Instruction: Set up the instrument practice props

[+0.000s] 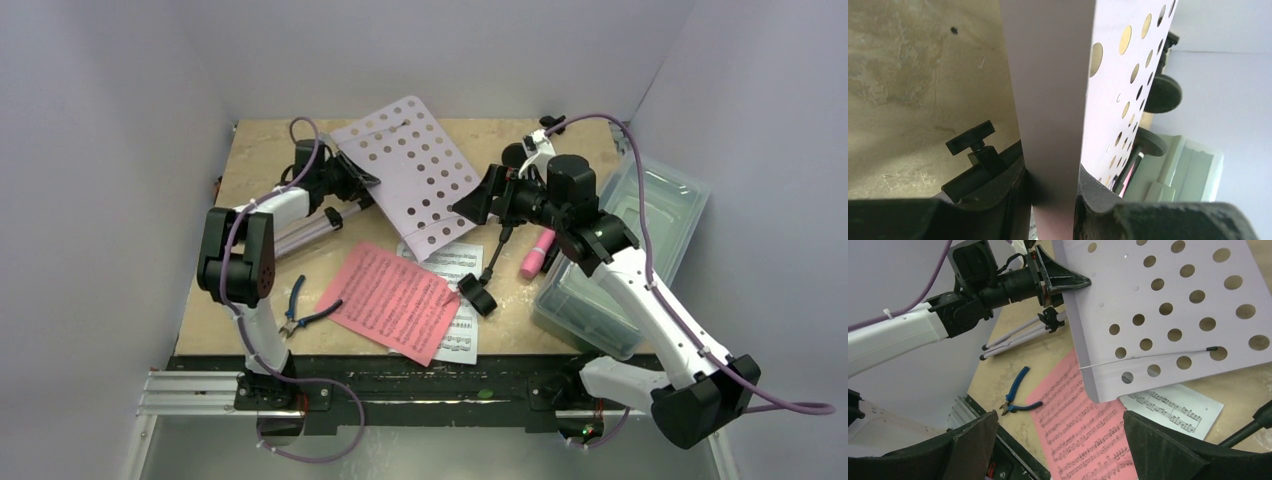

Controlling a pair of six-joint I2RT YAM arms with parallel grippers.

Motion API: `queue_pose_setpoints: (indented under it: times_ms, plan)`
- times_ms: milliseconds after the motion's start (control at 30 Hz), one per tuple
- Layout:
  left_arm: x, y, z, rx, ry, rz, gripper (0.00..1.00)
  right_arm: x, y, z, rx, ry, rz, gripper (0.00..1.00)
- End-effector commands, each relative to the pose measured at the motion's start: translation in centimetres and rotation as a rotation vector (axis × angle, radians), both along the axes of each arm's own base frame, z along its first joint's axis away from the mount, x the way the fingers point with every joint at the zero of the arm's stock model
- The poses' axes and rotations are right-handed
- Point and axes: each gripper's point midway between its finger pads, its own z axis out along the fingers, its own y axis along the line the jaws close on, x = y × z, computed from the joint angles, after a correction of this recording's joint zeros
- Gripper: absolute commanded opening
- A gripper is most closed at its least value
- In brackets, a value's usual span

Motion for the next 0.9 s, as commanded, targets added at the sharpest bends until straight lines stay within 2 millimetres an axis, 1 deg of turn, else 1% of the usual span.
queue_pose_setpoints:
  times_ms: [0, 100, 167, 233, 333, 400, 500, 567, 700, 733, 867]
  plan:
    - [1.0, -0.3, 21.0, -0.169, -0.535, -0.042, 0.00, -0.6, 0.6, 3.0, 0.101, -0.073, 0.022, 0.99]
    - [-0.2, -0.1, 27.0, -0.203, -0.645, -0.029, 0.00, -0.5, 0.6, 3.7, 0.150, -0.098, 0.001, 0.99]
    - [-1.2, 0.2, 30.6, -0.229, -0.709, -0.015, 0.00, -0.6, 0.6, 4.4, 0.194, -0.113, -0.004, 0.99]
    - [-2.2, 0.6, 33.9, -0.253, -0.775, 0.008, 0.00, -1.0, 1.2, 5.2, 0.256, -0.115, 0.017, 0.99]
    - [-3.7, 1.2, 38.0, -0.309, -0.860, 0.040, 0.00, -0.8, 1.5, 6.5, 0.316, -0.141, 0.019, 0.99]
    - [-4.7, 1.2, 40.3, -0.358, -0.906, 0.038, 0.00, -0.7, 1.7, 7.4, 0.361, -0.153, 0.023, 0.98]
    - [-6.0, 1.3, 43.0, -0.446, -0.951, 0.025, 0.00, -0.1, 1.8, 8.6, 0.396, -0.188, 0.012, 0.95]
    - [-6.9, 1.3, 44.3, -0.489, -0.981, 0.017, 0.00, 0.7, 1.5, 9.4, 0.401, -0.218, -0.017, 0.92]
    - [-8.1, 1.4, 45.7, -0.562, -1.012, 0.001, 0.00, 2.7, 0.8, 11.1, 0.422, -0.275, -0.063, 0.81]
    - [-8.4, 1.4, 46.0, -0.583, -1.020, -0.004, 0.00, 3.3, 0.7, 11.6, 0.432, -0.285, -0.063, 0.77]
    - [-9.5, 1.5, 47.0, -0.658, -1.044, -0.033, 0.00, 5.0, 1.2, 13.2, 0.449, -0.325, -0.042, 0.65]
